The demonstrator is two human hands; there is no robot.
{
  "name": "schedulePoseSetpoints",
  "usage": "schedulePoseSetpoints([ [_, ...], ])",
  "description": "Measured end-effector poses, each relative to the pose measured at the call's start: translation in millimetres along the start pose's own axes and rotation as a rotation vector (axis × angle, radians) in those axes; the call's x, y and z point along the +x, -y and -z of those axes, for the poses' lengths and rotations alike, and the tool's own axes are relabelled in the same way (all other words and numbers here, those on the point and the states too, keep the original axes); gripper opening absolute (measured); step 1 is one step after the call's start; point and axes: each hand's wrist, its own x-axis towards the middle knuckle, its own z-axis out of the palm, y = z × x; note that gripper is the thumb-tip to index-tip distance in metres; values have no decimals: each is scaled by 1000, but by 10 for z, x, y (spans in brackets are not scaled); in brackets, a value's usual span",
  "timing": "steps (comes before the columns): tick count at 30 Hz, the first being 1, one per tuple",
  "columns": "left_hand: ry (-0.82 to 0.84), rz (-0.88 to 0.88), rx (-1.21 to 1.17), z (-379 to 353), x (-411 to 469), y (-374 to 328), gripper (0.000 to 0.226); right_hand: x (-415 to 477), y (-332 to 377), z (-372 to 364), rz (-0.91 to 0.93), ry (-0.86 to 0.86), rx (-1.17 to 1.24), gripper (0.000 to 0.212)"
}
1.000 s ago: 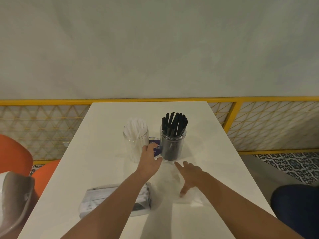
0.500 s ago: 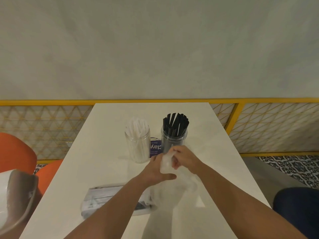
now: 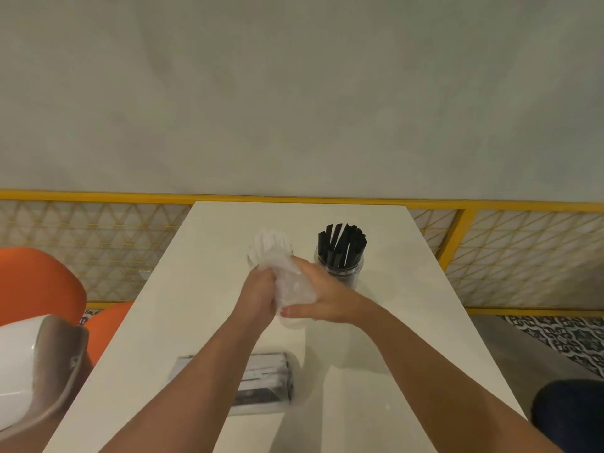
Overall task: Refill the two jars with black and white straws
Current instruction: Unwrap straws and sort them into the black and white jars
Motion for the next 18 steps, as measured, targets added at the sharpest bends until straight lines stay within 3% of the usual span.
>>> schedulePoseSetpoints([
  [2, -89, 11, 95, -22, -15, -106, 10, 95, 41, -43, -80, 12, -12, 84],
  [3, -80, -38, 147, 0, -45, -146, 9, 145, 78, -52, -113, -5, 23, 76],
  [6, -76, -193, 253, 113, -126, -251, 47, 324, 199, -83, -164, -100, 145, 33],
  [8, -24, -264, 298, 228, -209, -313, 56, 442, 309, -117, -174, -102, 209, 16],
  [11, 77, -300, 440, 446, -291, -420, 50, 705, 388, -261, -271, -103, 301, 18],
  [14, 124, -203, 495, 748, -370, -504, 39, 1020, 478, -483, -345, -49, 492, 23],
  [16, 48, -171, 492, 1023, -381, -568, 45, 1247, 566, -682, -335, 55, 641, 21],
  [18, -60, -195, 572, 1328, -390, -658, 35, 1449, 723, -928, -298, 194, 702, 23],
])
